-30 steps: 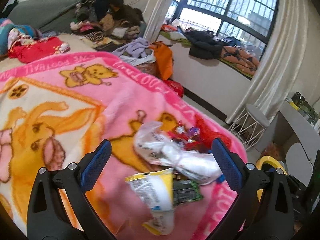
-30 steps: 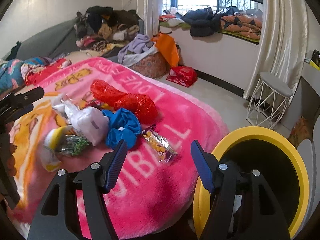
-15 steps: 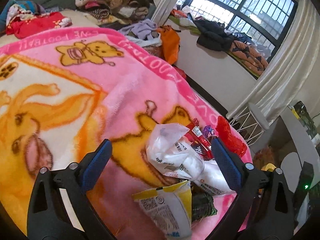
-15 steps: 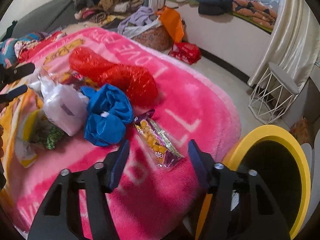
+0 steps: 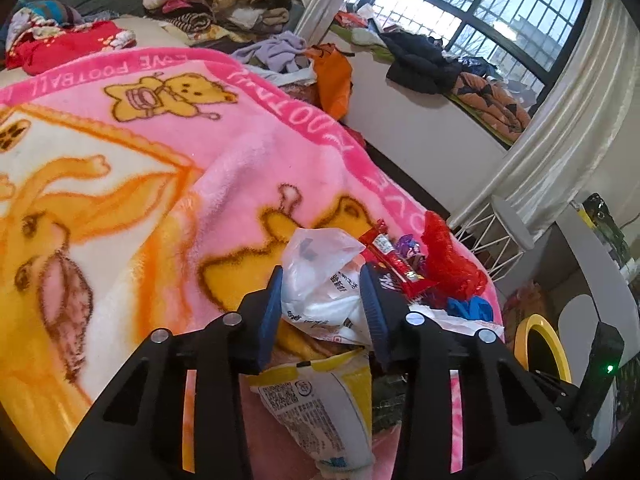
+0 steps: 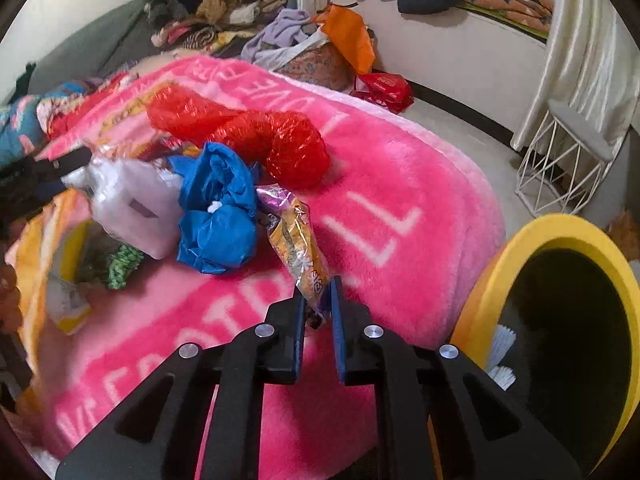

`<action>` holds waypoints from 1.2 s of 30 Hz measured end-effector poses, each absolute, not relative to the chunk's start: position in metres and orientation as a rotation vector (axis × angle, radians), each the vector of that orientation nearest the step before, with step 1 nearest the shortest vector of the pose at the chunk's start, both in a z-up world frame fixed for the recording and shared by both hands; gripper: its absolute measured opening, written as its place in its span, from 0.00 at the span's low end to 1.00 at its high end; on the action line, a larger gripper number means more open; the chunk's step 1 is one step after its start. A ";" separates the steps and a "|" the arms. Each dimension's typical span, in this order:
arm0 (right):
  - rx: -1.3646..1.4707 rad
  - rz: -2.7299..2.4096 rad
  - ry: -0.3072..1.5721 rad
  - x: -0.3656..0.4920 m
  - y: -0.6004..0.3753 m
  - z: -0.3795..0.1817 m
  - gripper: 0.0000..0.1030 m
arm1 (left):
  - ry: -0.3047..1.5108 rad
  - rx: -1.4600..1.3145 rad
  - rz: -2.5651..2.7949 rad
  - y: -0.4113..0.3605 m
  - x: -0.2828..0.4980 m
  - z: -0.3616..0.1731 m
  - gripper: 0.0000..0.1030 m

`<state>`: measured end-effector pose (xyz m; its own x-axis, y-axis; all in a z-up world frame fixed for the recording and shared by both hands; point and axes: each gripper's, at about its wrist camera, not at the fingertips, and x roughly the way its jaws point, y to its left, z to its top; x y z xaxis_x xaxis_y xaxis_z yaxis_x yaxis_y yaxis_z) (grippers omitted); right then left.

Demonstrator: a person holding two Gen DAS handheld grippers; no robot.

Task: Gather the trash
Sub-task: 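Grasp the silver snack wrapper with the right tool while the left tool grasps the white plastic bag, then carry the snack wrapper and plastic bag over the yellow-rimmed bin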

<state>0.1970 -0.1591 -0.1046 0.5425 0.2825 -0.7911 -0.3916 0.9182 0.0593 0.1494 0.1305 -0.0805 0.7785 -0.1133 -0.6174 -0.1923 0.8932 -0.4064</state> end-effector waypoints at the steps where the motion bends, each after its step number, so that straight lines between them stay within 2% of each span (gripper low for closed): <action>1: -0.107 0.407 0.911 0.195 -0.162 -0.102 0.11 | 0.674 -0.470 0.046 0.130 0.148 -0.078 0.20; 24: -0.007 0.384 0.777 0.164 -0.185 -0.059 0.11 | 0.437 -0.453 0.026 0.131 0.108 0.000 0.17; 36: -0.001 0.424 0.728 0.144 -0.184 -0.038 0.11 | 0.393 -0.418 0.023 0.125 0.095 0.023 0.17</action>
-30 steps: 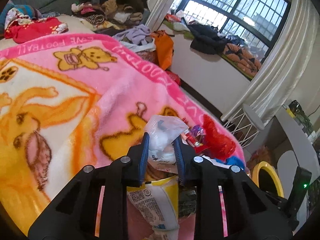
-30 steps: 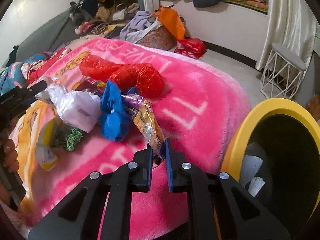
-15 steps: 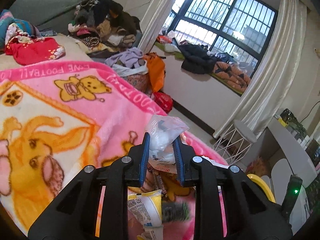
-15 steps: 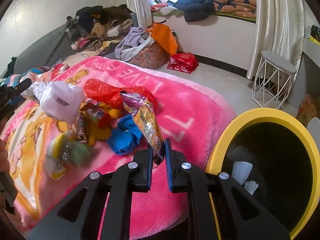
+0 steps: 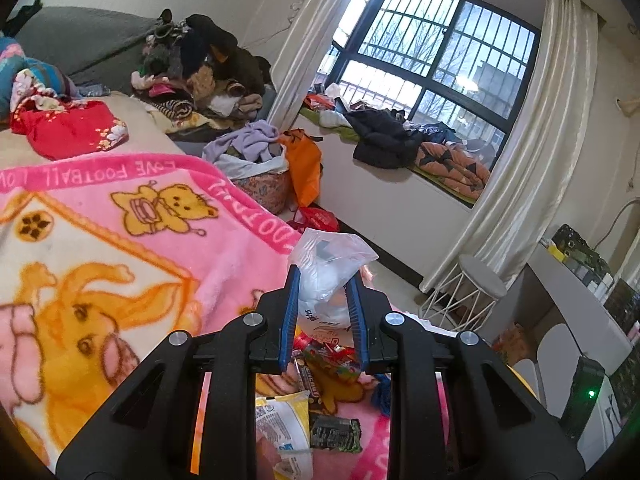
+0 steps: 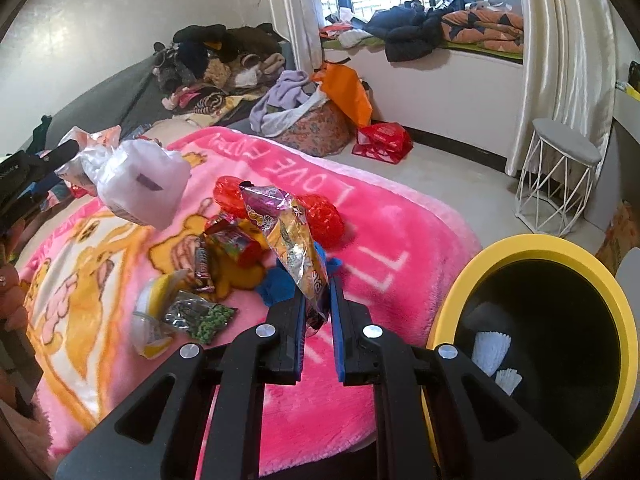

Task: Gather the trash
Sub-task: 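Carry the snack wrapper and plastic bag over the yellow-rimmed bin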

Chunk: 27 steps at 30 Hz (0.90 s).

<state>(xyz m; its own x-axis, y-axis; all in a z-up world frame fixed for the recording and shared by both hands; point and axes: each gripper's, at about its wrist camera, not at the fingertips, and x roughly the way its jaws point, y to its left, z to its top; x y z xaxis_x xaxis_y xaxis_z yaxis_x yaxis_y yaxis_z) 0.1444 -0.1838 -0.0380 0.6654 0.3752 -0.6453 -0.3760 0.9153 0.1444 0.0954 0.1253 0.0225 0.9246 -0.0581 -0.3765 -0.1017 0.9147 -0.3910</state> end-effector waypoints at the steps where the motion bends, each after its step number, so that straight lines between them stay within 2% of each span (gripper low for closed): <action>1: -0.001 0.424 0.725 0.143 -0.183 -0.036 0.11 | 0.392 -0.419 0.024 0.125 0.095 0.023 0.17; 27: 0.070 0.319 0.688 0.131 -0.236 -0.021 0.11 | 0.454 -0.336 -0.090 0.062 0.095 0.024 0.17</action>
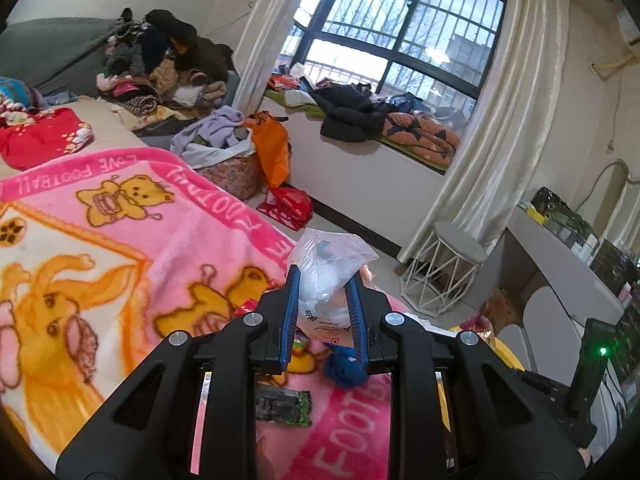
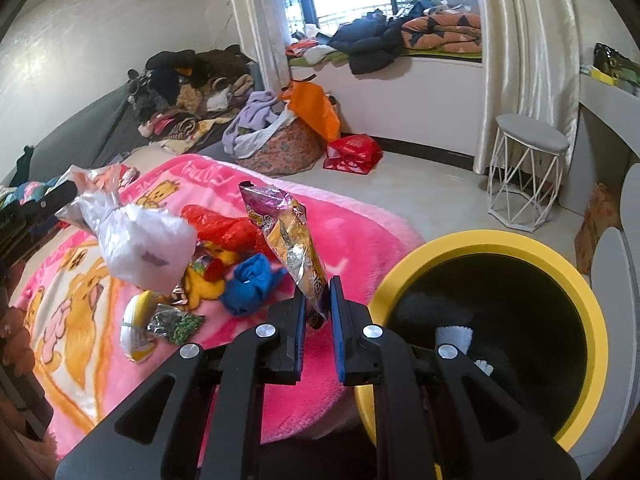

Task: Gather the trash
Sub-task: 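Carry the snack wrapper and plastic bag over the yellow-rimmed bin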

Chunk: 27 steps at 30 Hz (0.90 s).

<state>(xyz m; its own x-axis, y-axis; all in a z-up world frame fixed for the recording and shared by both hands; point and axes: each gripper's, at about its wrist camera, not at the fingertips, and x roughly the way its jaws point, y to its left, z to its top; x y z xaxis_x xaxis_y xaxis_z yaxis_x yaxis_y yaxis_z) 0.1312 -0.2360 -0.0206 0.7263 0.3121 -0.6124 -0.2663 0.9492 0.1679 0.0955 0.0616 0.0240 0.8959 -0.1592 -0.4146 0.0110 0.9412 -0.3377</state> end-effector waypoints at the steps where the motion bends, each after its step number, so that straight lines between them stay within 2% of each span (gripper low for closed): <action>1: 0.074 0.315 0.687 0.131 -0.239 -0.021 0.11 | 0.455 -0.331 -0.096 0.058 0.096 0.024 0.17; 27: 0.172 0.156 0.659 0.132 -0.308 -0.024 0.11 | 0.497 -0.215 -0.225 -0.024 0.103 0.014 0.17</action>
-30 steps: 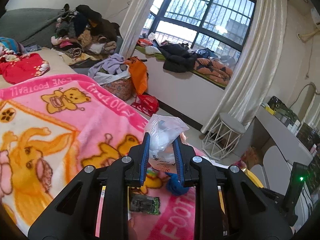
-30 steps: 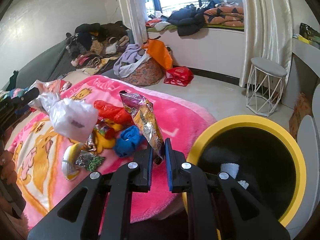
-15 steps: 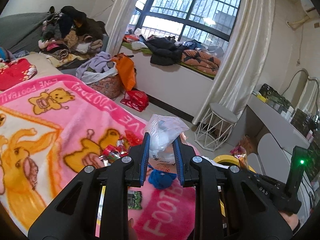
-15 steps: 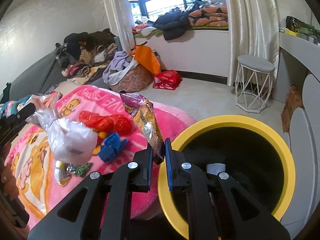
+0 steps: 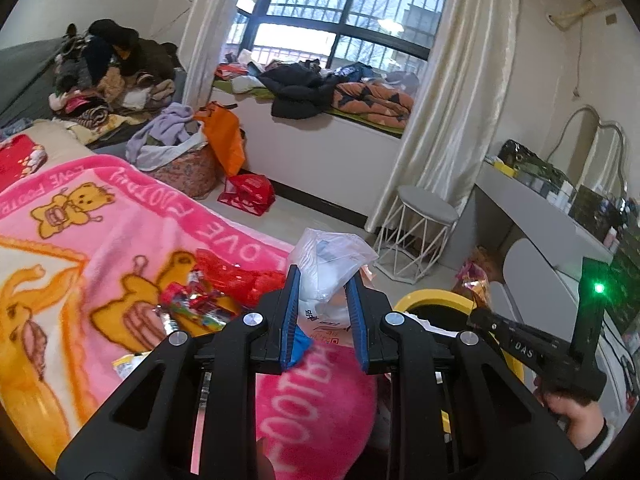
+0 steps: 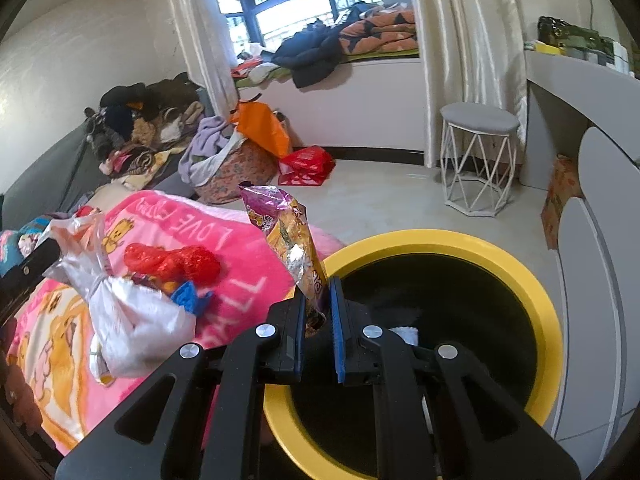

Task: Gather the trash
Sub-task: 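Carry the snack wrapper and plastic bag over the yellow-rimmed bin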

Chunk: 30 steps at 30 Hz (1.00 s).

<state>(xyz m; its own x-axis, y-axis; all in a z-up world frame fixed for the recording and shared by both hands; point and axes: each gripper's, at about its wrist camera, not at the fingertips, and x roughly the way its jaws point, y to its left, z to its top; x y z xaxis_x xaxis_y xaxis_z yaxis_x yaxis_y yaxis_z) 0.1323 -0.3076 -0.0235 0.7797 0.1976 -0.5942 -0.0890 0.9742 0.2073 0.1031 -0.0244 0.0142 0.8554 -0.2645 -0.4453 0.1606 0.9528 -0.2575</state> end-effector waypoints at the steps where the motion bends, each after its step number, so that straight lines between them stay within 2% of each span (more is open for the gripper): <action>1: 0.175 0.152 0.659 0.133 -0.310 -0.023 0.11 | 0.499 -0.208 -0.232 -0.028 0.103 0.013 0.17; 30: 0.254 0.013 0.680 0.140 -0.366 -0.045 0.11 | 0.556 -0.075 -0.336 -0.102 0.120 -0.019 0.17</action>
